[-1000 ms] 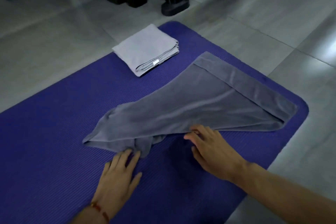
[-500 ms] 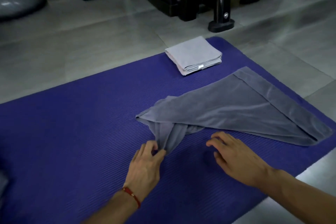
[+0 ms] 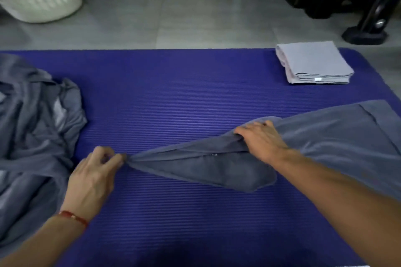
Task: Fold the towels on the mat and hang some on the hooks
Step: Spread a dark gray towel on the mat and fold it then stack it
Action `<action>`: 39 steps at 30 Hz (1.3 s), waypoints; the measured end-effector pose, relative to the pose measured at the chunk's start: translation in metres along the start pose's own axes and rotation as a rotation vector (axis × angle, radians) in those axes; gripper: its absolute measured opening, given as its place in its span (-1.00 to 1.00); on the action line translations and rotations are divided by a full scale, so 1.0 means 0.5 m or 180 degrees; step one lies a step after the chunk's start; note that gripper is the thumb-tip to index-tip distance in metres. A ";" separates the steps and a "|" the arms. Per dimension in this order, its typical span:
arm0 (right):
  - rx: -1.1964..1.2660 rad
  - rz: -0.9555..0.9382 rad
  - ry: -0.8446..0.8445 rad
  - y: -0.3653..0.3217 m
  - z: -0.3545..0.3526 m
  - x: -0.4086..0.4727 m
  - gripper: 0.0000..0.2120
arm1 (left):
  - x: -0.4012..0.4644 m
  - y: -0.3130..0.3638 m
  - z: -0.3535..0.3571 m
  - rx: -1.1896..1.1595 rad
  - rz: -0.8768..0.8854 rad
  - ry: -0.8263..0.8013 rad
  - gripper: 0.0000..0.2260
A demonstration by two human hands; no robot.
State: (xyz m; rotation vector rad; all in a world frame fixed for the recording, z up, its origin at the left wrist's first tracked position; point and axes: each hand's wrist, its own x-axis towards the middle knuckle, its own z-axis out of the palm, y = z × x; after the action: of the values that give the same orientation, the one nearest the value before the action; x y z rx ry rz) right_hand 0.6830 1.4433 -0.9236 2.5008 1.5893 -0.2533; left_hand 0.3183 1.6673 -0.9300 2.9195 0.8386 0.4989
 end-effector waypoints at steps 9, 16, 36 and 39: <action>0.0927 0.0634 0.1063 0.096 -0.075 0.022 -0.72 | 0.332 0.087 -0.011 -0.3109 -0.2174 0.0407 -0.92; 0.0064 -0.0615 -0.0925 0.021 -0.021 -0.136 -0.33 | 0.238 0.200 0.084 -0.2397 -0.2353 -0.0385 -0.69; 0.3297 -0.0616 -0.0927 -0.127 -0.058 -0.068 -0.92 | 0.018 0.350 0.071 -0.5845 -0.4285 -0.1209 -0.74; 0.2543 -0.0597 -0.0518 -0.103 -0.078 0.002 -0.93 | -0.017 0.302 0.075 -0.5195 -0.4624 -0.0833 -0.86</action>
State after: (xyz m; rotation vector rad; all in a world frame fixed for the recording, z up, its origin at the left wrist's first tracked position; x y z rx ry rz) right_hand 0.6386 1.4748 -0.8883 2.7178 1.9148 -1.3096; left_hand 0.4001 1.5354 -0.9458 0.5775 1.2404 0.2919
